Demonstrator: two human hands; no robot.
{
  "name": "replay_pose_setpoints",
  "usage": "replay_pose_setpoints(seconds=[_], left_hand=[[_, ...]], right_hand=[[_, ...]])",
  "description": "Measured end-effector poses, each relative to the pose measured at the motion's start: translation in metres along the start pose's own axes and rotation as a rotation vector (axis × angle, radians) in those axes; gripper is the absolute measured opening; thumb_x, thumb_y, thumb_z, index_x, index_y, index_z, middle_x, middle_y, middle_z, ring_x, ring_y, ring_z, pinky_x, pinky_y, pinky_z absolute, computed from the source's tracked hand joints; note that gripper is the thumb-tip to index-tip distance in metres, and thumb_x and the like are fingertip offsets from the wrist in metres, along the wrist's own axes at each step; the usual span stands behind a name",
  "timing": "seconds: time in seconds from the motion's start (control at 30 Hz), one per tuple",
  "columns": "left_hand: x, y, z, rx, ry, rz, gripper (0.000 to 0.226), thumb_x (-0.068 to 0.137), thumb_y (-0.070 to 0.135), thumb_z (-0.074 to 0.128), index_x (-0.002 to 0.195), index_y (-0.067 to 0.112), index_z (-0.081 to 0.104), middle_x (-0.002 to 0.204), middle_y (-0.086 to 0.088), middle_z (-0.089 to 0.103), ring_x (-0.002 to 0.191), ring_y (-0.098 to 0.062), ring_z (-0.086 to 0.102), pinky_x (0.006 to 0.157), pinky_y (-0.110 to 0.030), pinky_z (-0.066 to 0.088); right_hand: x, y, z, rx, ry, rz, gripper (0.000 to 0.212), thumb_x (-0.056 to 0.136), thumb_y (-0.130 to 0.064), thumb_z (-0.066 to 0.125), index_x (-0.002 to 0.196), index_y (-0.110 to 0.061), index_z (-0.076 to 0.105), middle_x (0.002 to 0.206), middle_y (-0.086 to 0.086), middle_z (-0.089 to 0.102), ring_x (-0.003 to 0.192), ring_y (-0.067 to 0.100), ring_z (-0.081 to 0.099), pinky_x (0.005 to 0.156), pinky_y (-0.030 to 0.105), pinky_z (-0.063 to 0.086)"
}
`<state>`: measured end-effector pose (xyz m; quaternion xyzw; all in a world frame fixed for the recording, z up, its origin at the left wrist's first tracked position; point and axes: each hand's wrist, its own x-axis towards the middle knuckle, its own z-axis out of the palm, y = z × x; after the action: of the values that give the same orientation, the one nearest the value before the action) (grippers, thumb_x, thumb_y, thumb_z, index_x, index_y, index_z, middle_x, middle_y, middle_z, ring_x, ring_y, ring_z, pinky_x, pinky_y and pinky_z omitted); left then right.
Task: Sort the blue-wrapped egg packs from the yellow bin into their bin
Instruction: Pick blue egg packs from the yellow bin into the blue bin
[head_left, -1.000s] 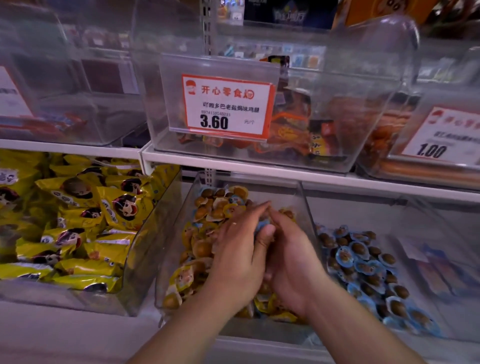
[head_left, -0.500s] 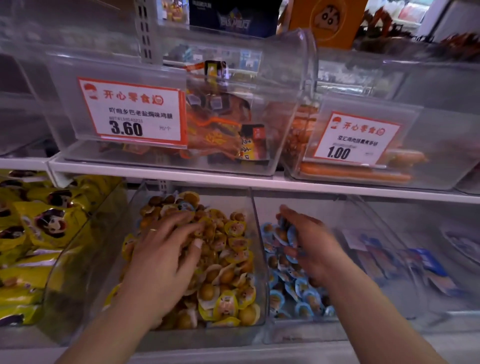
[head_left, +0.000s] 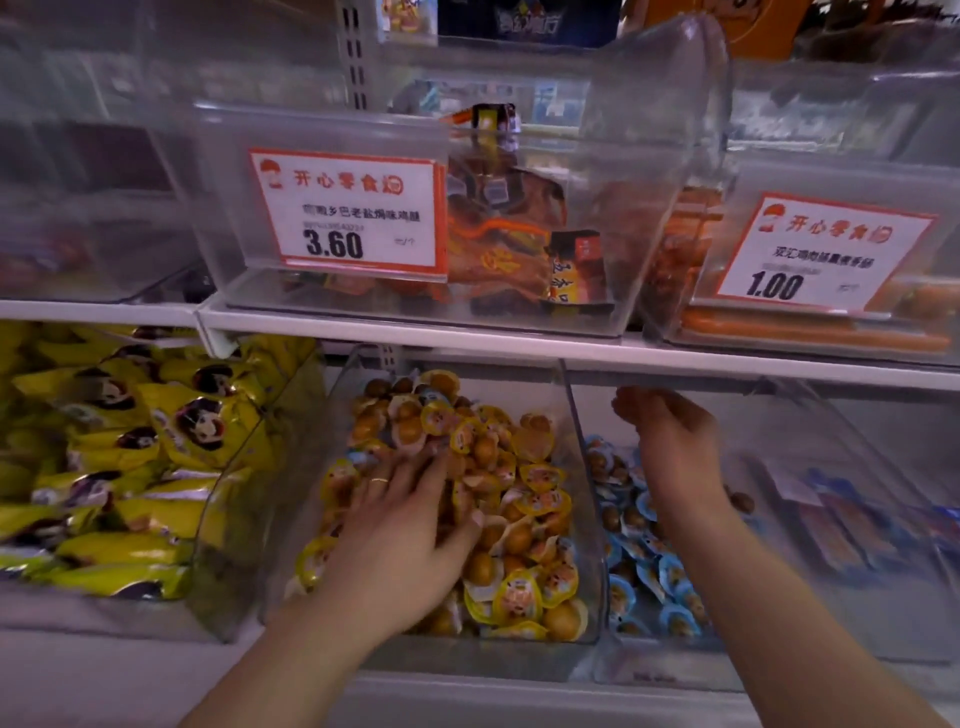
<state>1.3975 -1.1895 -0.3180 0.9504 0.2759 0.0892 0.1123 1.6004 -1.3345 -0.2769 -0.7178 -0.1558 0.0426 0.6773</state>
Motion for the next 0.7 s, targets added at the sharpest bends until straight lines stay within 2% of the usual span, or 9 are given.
replay_pose_setpoints(seconds=[0.07, 0.13, 0.2, 0.27, 0.37, 0.47, 0.5, 0.6, 0.7], left_hand=[[-0.008, 0.012, 0.003, -0.077, -0.045, 0.119, 0.076, 0.090, 0.069, 0.031, 0.156, 0.038, 0.012, 0.163, 0.006, 0.017, 0.150, -0.021, 0.010, 0.121, -0.039, 0.017], [-0.015, 0.020, 0.005, -0.127, -0.097, 0.218, 0.074, 0.091, 0.063, 0.036, 0.156, 0.037, 0.013, 0.164, 0.004, 0.018, 0.152, -0.019, 0.006, 0.122, -0.039, 0.014], [-0.019, 0.017, 0.002, -0.122, -0.067, 0.260, 0.064, 0.094, 0.053, 0.042, 0.153, 0.031, 0.027, 0.159, 0.001, 0.031, 0.150, -0.019, 0.016, 0.123, -0.037, 0.014], [-0.021, 0.007, -0.011, -0.059, 0.015, 0.252, 0.054, 0.093, 0.044, 0.043, 0.145, 0.027, 0.043, 0.147, 0.000, 0.046, 0.141, -0.021, 0.034, 0.121, -0.038, 0.016], [-0.031, -0.017, -0.035, -0.066, 0.144, 0.215, 0.042, 0.093, 0.042, 0.035, 0.122, 0.029, 0.063, 0.126, 0.007, 0.059, 0.122, -0.018, 0.051, 0.115, -0.042, 0.026], [-0.046, -0.051, -0.053, -0.166, 0.317, 0.098, 0.038, 0.095, 0.041, 0.035, 0.110, 0.032, 0.070, 0.114, 0.016, 0.064, 0.110, -0.010, 0.056, 0.109, -0.037, 0.035], [-0.051, -0.062, -0.057, -0.216, 0.357, 0.055, 0.036, 0.095, 0.039, 0.038, 0.110, 0.033, 0.071, 0.114, 0.017, 0.064, 0.110, -0.008, 0.055, 0.105, -0.036, 0.039], [-0.061, -0.081, -0.059, -0.351, 0.410, 0.011, 0.032, 0.094, 0.034, 0.044, 0.109, 0.030, 0.072, 0.115, 0.018, 0.062, 0.111, -0.005, 0.053, 0.097, -0.032, 0.044], [-0.063, -0.084, -0.055, -0.408, 0.409, 0.041, 0.031, 0.094, 0.033, 0.046, 0.109, 0.028, 0.073, 0.117, 0.018, 0.060, 0.111, -0.002, 0.053, 0.096, -0.029, 0.045]], right_hand=[[-0.018, -0.012, 0.020, -0.150, -0.059, -0.204, 0.020, 0.095, -0.019, 0.055, 0.086, -0.029, 0.070, 0.092, -0.016, 0.072, 0.088, -0.009, 0.064, 0.072, 0.008, 0.044], [-0.042, -0.020, 0.037, -0.295, -0.168, -0.395, 0.016, 0.091, -0.024, 0.055, 0.095, -0.029, 0.070, 0.095, -0.016, 0.070, 0.087, -0.009, 0.062, 0.071, 0.003, 0.041], [-0.063, -0.025, 0.051, -0.460, -0.331, -0.584, 0.024, 0.087, -0.023, 0.055, 0.104, -0.021, 0.072, 0.101, -0.008, 0.069, 0.092, 0.002, 0.063, 0.081, 0.011, 0.045], [-0.076, -0.027, 0.065, -0.567, -0.490, -0.685, 0.025, 0.089, -0.017, 0.058, 0.109, -0.018, 0.073, 0.107, -0.004, 0.068, 0.099, 0.009, 0.062, 0.090, 0.018, 0.044], [-0.088, -0.024, 0.084, -0.591, -0.625, -0.685, 0.024, 0.095, -0.014, 0.060, 0.115, -0.020, 0.071, 0.112, -0.005, 0.068, 0.105, 0.007, 0.060, 0.093, 0.008, 0.037], [-0.086, -0.016, 0.107, -0.613, -0.662, -0.654, 0.028, 0.095, -0.020, 0.060, 0.123, -0.023, 0.067, 0.119, -0.004, 0.066, 0.111, 0.008, 0.059, 0.092, 0.000, 0.031], [-0.082, -0.013, 0.118, -0.648, -0.679, -0.644, 0.033, 0.096, -0.024, 0.060, 0.128, -0.024, 0.064, 0.124, -0.003, 0.064, 0.115, 0.011, 0.058, 0.094, 0.004, 0.033], [-0.063, -0.006, 0.156, -0.887, -0.794, -0.619, 0.052, 0.096, -0.038, 0.057, 0.146, -0.027, 0.046, 0.141, 0.003, 0.053, 0.130, 0.022, 0.049, 0.106, 0.026, 0.038], [-0.045, -0.005, 0.190, -1.153, -0.925, -0.517, 0.069, 0.093, -0.049, 0.055, 0.154, -0.027, 0.031, 0.151, 0.013, 0.040, 0.139, 0.031, 0.038, 0.111, 0.036, 0.037]])
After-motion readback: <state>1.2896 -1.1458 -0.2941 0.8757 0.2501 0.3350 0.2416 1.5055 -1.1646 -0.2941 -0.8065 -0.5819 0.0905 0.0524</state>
